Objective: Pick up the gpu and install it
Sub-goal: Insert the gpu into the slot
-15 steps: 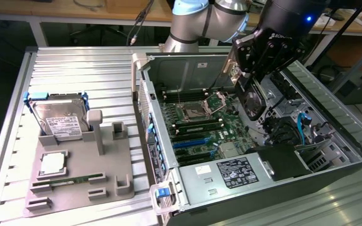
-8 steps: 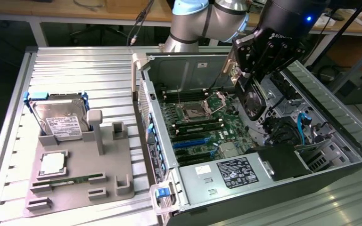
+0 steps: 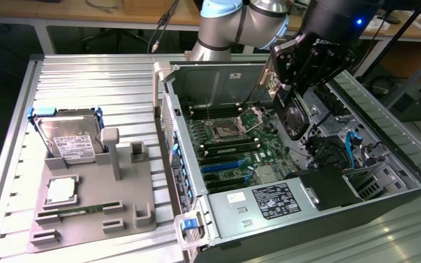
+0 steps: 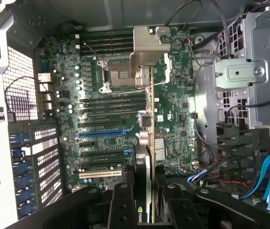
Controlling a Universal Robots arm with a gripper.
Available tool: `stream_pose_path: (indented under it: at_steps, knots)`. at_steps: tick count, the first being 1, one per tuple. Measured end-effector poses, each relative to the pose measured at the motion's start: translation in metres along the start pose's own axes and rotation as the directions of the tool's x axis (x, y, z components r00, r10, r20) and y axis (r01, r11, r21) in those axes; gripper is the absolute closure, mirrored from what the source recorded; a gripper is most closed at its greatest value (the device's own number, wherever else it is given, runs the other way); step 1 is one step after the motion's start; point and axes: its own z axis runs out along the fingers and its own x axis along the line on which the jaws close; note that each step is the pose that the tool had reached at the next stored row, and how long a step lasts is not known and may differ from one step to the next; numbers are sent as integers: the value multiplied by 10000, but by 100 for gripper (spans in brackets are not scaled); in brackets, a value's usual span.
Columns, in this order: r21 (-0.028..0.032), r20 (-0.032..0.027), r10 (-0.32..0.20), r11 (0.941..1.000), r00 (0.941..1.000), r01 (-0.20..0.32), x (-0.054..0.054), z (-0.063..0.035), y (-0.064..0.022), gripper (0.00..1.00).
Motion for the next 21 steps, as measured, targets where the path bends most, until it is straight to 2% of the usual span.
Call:
stream_pose_path:
  at_steps: [10, 21]
  knots:
    - [-17, -35, -896, 9960, 9960, 896, 0, 0, 0, 73]
    - [-42, -74, -1941, 9810, 9810, 1941, 0, 0, 0, 73]
